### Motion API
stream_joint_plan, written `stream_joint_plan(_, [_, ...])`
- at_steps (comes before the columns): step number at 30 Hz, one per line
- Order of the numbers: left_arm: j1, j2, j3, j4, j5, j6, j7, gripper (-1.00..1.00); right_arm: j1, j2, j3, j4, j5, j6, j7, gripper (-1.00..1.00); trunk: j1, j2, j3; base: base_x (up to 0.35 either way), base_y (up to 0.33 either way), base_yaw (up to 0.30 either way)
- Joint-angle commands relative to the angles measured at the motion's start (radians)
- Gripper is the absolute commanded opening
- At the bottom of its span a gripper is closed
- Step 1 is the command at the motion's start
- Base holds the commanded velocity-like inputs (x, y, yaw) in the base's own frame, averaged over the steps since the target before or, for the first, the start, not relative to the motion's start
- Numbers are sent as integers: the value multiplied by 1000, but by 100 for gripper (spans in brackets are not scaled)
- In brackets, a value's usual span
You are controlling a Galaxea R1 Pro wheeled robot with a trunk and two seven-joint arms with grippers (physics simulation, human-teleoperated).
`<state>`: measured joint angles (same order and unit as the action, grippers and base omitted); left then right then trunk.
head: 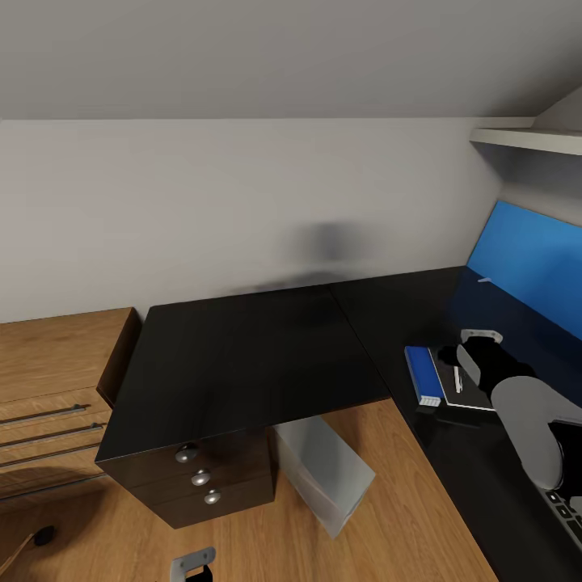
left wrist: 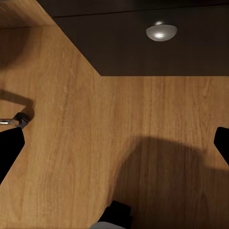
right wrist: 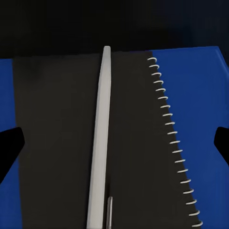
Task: In the bedroom, organize the workspace by keeping the computer under the desk, ensuring the monitor is on the desk, placing the keyboard on the desk next to the monitor, placing the mouse on the desk next to the keyboard, moving the folder from the swivel chair onto the desk next to the mouse, stacking the notebook on top of the folder with the pen on top of the notebook, and positioning the swivel chair next to the desk.
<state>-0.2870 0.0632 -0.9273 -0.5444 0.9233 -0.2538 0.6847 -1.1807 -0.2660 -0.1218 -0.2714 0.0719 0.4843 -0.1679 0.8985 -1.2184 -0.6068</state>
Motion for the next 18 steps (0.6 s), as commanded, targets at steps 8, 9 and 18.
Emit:
stream_joint_plan(8, [-1,1,-8,-1,11,-5,4,100,12,1,-7,-94,0,7,4,100,0,-1,-1,0,0,0])
stream_joint_plan(9, [-1,1,-8,0,11,-5,4,100,21,1,-8,-118,-1,8,4,100,0,-1,-1,0,0,0])
stream_joint_plan(18, [-1,1,-8,0,11,-5,4,100,100,7,-8,-284,-5,22,5,100,0,-1,-1,0,0,0])
